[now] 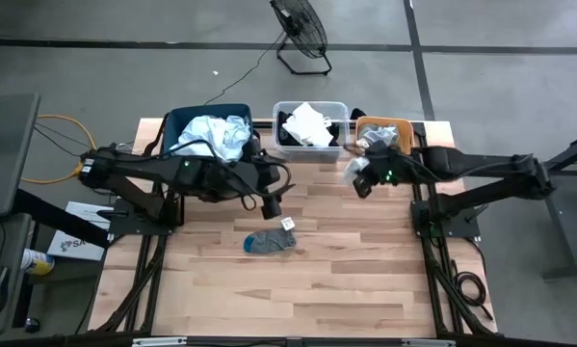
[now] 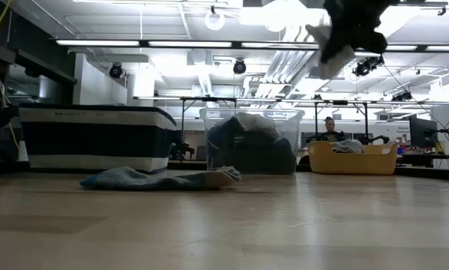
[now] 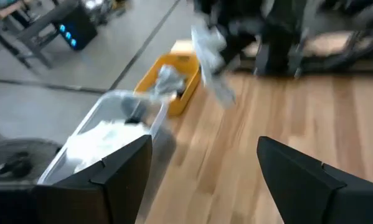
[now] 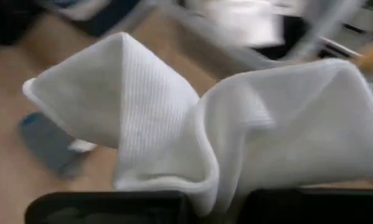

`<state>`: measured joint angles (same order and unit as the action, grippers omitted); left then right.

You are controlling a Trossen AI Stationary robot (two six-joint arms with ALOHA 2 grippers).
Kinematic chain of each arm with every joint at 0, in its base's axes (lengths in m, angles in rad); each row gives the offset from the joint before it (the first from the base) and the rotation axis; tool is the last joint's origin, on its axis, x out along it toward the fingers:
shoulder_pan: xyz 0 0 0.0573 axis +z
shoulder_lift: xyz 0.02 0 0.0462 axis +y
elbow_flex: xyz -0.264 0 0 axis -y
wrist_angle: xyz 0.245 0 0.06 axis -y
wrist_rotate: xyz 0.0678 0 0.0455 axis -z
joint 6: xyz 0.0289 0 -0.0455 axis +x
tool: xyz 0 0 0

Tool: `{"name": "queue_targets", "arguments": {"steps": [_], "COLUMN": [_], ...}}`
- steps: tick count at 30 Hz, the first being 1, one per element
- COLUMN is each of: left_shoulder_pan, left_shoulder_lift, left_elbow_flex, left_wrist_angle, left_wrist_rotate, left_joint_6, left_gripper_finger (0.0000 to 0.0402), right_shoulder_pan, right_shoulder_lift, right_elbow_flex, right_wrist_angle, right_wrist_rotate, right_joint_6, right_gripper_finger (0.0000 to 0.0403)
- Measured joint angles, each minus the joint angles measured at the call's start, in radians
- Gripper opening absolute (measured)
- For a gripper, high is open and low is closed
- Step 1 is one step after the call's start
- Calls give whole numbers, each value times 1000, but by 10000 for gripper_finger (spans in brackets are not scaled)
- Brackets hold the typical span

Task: Pick & Place Cloths
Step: Put the white sock into the yellow bin

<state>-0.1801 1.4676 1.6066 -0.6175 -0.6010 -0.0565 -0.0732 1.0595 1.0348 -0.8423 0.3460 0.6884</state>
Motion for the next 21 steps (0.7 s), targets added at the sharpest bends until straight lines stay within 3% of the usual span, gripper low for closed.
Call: {"name": "queue_targets", "arguments": {"steps": [9,15,21], "left_shoulder_pan": [84,177,263], "left_shoulder_lift": [-4,-4,-4], "left_elbow_flex": [-20,-48,-75], "left_wrist_angle": [-91,-93,-92], "left_wrist_rotate": [20,105,204], "left_joint_6": [-1,21,83], "left_gripper_finger": [287,287,287], "right_shoulder_pan": [-325,-518,-642], "right_shoulder_lift": [22,73,181], "right_elbow_flex": [0,0,0], "right_wrist_angle": [-114,-145,-168], "right_wrist_rotate": [56,82,90], "right_joint_6": [21,18,24], "right_gripper_finger": [32,32,32]}}
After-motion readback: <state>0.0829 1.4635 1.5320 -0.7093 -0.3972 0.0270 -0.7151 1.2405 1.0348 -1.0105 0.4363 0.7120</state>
